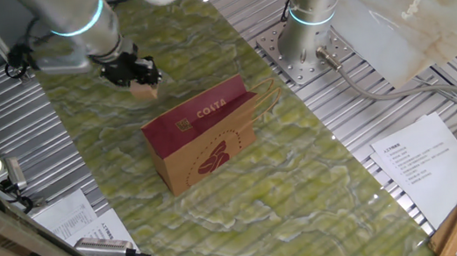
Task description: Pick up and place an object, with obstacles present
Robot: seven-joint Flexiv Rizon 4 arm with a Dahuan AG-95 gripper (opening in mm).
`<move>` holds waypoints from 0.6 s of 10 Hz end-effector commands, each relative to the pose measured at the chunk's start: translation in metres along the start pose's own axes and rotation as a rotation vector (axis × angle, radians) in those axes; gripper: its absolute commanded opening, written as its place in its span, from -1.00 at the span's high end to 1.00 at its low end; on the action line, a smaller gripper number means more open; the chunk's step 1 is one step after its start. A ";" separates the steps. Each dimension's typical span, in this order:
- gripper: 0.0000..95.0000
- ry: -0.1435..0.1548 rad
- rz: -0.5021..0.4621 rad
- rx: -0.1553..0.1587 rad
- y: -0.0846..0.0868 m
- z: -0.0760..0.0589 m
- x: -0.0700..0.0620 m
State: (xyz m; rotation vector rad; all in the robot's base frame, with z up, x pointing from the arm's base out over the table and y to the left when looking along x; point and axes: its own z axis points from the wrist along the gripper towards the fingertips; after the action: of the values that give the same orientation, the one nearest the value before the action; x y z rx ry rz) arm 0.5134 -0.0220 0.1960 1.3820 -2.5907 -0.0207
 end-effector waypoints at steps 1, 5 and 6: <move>1.00 -0.037 -0.066 0.058 -0.003 0.028 -0.003; 1.00 -0.066 -0.111 0.117 -0.002 0.045 -0.005; 1.00 -0.071 -0.114 0.120 0.000 0.046 -0.005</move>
State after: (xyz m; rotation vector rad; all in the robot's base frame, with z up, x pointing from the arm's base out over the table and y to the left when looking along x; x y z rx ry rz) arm 0.5064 -0.0225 0.1501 1.6030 -2.6053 0.0747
